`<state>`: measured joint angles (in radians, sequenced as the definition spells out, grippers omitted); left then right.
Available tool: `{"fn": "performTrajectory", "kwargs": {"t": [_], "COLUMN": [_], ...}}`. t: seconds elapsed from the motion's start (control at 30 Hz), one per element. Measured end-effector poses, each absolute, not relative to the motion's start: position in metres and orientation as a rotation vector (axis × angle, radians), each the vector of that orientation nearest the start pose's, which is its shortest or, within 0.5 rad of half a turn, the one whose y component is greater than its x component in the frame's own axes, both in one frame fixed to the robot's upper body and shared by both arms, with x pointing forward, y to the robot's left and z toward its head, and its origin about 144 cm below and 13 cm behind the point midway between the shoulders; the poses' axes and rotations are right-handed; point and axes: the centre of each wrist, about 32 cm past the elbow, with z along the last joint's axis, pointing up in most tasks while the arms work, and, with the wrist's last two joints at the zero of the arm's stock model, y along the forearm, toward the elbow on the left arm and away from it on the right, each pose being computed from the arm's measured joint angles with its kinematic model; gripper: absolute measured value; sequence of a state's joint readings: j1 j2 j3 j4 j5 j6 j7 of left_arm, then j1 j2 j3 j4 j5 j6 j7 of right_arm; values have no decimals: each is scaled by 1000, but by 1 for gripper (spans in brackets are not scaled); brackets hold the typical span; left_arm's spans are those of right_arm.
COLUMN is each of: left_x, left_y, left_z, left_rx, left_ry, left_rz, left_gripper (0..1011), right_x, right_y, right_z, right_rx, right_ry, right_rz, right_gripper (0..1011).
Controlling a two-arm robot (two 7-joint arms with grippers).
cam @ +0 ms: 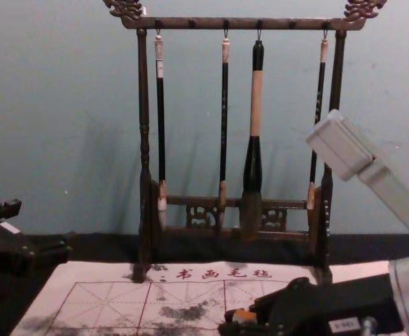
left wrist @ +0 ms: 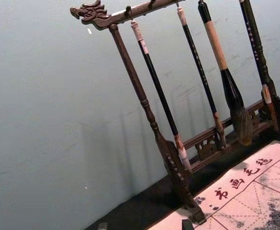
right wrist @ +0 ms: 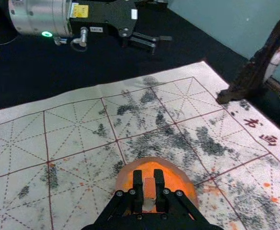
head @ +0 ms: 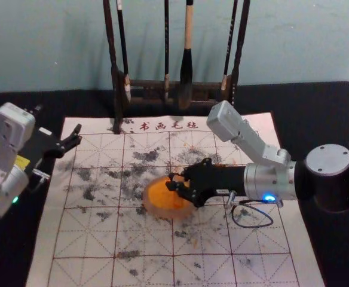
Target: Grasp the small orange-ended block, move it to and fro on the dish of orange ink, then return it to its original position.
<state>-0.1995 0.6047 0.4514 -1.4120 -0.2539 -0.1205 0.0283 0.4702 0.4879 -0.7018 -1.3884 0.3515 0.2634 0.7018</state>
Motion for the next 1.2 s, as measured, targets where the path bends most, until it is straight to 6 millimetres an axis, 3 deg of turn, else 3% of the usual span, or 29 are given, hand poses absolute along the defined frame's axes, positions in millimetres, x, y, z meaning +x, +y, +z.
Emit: {"fn": "performTrajectory", "kwargs": {"t": [0.73,1.2], "left_x": [489,489], "left_y": [310,310], "left_z": [1140,1140], "left_rx": [304,304], "left_ry": [-285,-285], "left_rz": [1248,1248], "left_gripper": [1001,1001], "right_x": [547,558], "right_y": [-187,-187], "right_z": [1177,1178], "right_rx": [-435,-439], "right_ry": [70,61], "right_rz": [-393,-441], "right_gripper": [109,109]}}
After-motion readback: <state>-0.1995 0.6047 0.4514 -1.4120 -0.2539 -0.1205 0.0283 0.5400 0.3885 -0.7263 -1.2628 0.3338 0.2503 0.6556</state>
